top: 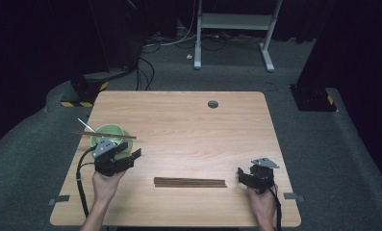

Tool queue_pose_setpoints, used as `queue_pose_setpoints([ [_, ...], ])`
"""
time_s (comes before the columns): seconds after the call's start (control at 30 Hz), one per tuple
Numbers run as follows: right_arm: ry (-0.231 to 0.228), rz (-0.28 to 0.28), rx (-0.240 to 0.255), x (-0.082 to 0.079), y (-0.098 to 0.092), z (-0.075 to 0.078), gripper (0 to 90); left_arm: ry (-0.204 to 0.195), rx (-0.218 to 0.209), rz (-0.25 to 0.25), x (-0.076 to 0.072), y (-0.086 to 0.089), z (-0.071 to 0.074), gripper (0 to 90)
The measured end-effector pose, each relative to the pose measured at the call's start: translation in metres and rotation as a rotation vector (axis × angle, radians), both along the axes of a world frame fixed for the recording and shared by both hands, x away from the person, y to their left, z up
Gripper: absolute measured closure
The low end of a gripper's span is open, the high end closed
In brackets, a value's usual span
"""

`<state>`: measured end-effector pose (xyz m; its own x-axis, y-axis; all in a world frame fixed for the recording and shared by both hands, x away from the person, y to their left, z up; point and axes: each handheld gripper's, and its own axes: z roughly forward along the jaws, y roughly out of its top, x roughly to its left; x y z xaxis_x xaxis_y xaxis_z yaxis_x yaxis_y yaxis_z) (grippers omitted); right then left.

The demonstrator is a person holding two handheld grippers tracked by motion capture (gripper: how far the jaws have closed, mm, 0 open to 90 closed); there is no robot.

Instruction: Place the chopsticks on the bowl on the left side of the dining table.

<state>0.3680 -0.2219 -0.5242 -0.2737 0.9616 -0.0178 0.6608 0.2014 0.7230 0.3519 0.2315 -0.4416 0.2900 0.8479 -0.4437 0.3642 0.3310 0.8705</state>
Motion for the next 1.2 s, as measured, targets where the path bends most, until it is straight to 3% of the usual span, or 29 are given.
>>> queue_pose_setpoints([
  [0.57, 0.000, 0.000, 0.000, 0.000, 0.000, 0.000, 23.3, 0.011, 0.005, -0.042, 0.001, -0.014, -0.002, 34.7],
  [1.2, 0.000, 0.001, 0.000, 0.000, 0.000, 0.000, 23.3, 0.026, 0.072, -0.052, 0.004, -0.029, -0.013, 34.5],
])
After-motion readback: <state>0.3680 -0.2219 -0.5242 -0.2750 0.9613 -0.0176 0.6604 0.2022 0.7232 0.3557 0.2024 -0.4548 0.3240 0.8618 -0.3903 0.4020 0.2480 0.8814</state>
